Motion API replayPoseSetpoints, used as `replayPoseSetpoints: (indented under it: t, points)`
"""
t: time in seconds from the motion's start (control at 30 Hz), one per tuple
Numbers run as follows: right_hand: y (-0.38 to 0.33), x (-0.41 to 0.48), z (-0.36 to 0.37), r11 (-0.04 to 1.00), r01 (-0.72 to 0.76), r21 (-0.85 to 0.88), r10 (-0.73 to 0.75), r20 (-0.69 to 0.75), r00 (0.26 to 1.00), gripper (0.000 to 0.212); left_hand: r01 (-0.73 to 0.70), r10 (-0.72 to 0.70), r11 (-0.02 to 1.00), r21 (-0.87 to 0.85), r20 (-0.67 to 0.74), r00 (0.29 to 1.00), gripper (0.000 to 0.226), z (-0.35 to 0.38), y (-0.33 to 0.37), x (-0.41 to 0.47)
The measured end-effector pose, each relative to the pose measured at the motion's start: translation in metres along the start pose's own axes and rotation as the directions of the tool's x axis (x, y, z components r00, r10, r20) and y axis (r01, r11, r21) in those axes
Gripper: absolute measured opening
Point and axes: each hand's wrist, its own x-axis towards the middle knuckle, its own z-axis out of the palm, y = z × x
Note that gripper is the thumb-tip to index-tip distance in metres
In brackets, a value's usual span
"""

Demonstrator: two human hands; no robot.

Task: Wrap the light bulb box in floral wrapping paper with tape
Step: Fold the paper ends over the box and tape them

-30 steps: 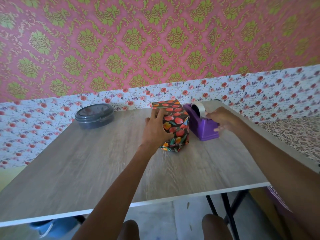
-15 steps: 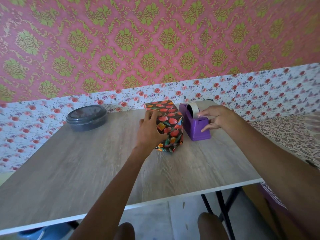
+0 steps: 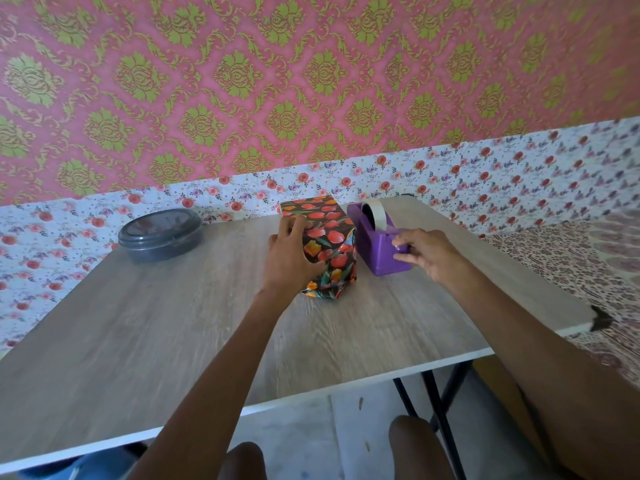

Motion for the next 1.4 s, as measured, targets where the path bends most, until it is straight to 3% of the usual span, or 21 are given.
replayPoseSetpoints:
  t: [0.17, 0.47, 0.57, 0.7, 0.77, 0.83, 0.93, 1.0, 1.1, 1.17, 1.23, 1.27, 1.4]
  points:
    - [-0.007, -0.008, 0.005, 0.972, 0.087, -0.22, -0.118, -0.132, 0.984, 0.019, 0.003, -0.003, 1.0, 0.0, 0.008, 1.0, 0.075, 0.0, -0.001, 0.0]
    - [-0.017, -0.004, 0.005, 0.911, 0.164, -0.378, -0.213, -0.093, 0.973, 0.027, 0.013, -0.013, 1.0, -0.007, 0.005, 1.0, 0.074, -0.001, -0.001, 0.001]
    - [-0.012, 0.001, 0.0, 0.812, 0.167, -0.559, -0.258, -0.087, 0.962, 0.019, 0.012, -0.012, 1.0, -0.001, -0.004, 1.0, 0.074, -0.002, -0.002, 0.001]
    - [0.002, -0.001, -0.012, 0.778, 0.162, -0.607, -0.26, -0.077, 0.963, 0.018, 0.005, -0.005, 1.0, 0.0, 0.004, 1.0, 0.073, 0.0, -0.001, 0.001]
    - [0.005, -0.007, -0.016, 0.657, 0.249, -0.711, -0.38, -0.028, 0.924, 0.017, 0.007, -0.007, 1.0, 0.006, 0.011, 1.0, 0.074, 0.0, -0.002, 0.002]
    - [0.004, -0.017, -0.016, 0.623, 0.36, -0.695, -0.473, 0.032, 0.88, 0.014, 0.009, -0.009, 1.0, 0.01, 0.012, 1.0, 0.075, 0.0, -0.004, 0.003]
    - [-0.002, -0.033, -0.01, 0.768, 0.419, -0.485, -0.419, 0.114, 0.901, 0.009, 0.005, -0.005, 1.0, 0.014, 0.005, 1.0, 0.076, 0.0, -0.004, 0.002]
    - [-0.004, -0.044, -0.001, 0.764, 0.479, -0.433, -0.436, 0.201, 0.877, 0.01, 0.002, -0.002, 1.0, 0.01, -0.002, 1.0, 0.076, 0.001, -0.003, 0.002]
    - [0.0, -0.055, 0.015, 0.568, 0.674, -0.473, -0.562, 0.376, 0.737, 0.012, -0.003, 0.003, 1.0, 0.015, 0.0, 1.0, 0.074, 0.0, -0.005, 0.002]
    - [0.003, -0.059, 0.024, 0.382, 0.765, -0.518, -0.553, 0.535, 0.639, 0.04, -0.006, 0.006, 1.0, 0.017, -0.008, 1.0, 0.073, 0.0, -0.007, 0.002]
    - [0.006, -0.063, 0.036, 0.334, 0.768, -0.547, -0.416, 0.645, 0.641, 0.086, -0.021, 0.021, 1.0, 0.004, -0.023, 1.0, 0.071, 0.001, -0.009, 0.0]
    - [0.007, -0.064, 0.041, 0.29, 0.777, -0.559, -0.394, 0.67, 0.63, 0.098, -0.031, 0.031, 0.999, -0.007, -0.033, 0.999, 0.071, 0.001, -0.01, 0.0]
    - [0.009, -0.063, 0.063, 0.131, 0.811, -0.57, -0.504, 0.666, 0.549, 0.105, -0.063, 0.057, 0.995, -0.081, -0.071, 0.996, 0.069, 0.003, -0.017, -0.002]
